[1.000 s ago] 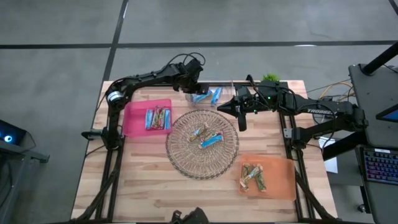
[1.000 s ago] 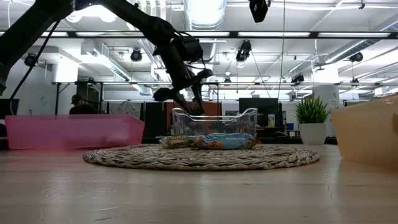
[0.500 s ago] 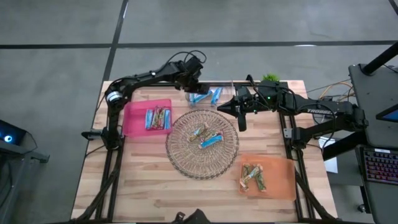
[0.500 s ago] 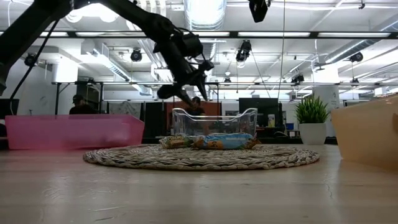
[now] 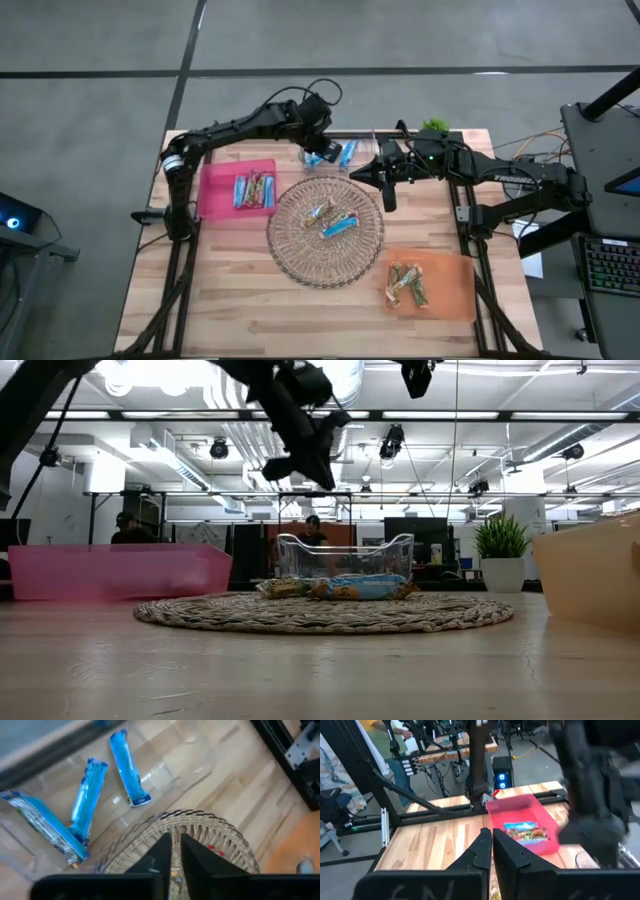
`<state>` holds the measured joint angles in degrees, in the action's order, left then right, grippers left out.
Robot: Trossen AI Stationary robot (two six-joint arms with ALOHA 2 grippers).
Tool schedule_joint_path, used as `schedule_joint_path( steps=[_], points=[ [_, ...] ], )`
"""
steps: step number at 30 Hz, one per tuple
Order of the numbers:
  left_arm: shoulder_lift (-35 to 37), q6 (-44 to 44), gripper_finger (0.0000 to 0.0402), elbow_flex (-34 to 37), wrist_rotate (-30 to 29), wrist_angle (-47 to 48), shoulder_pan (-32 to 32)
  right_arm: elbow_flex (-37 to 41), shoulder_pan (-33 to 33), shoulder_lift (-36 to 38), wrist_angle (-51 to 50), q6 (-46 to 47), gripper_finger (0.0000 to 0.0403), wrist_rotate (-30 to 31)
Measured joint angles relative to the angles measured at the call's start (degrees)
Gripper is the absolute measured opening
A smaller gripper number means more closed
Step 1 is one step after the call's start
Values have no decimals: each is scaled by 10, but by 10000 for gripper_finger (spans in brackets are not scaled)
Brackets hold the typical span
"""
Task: Pick and place Granola Bars by type
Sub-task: Put the yellow granola bar into the orange bin
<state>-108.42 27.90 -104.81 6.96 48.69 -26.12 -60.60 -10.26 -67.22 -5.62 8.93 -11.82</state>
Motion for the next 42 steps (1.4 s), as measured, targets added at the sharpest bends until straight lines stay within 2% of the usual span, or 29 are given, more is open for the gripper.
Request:
schedule_joint_path(
  steps=[4, 13, 16, 21, 29, 35, 39, 42],
  points=[
    [36, -36, 3, 1, -29, -1, 28, 0, 0, 0, -18, 0, 9, 0],
    [113, -122, 0, 4, -127, 7, 111, 0, 0, 0, -30, 0, 9, 0],
    [141, -139, 0, 25, -151, -11, 139, 0, 0, 0, -29, 0, 9, 0],
    [210, -146, 0, 122, -175, -106, 182, 0, 0, 0, -30, 0, 9, 0],
    [366, -164, 0, 338, -167, -352, 228, 0, 0, -1, -31, 0, 9, 0],
    [457, -156, 0, 434, -168, -392, 228, 1, 0, -8, -27, -3, 9, -1],
    [493, -160, 0, 464, -167, -399, 228, 1, 0, -12, -30, -2, 9, 1],
    [506, -172, 0, 471, -169, -397, 228, 1, 0, -13, -31, 17, 10, 26]
  ],
)
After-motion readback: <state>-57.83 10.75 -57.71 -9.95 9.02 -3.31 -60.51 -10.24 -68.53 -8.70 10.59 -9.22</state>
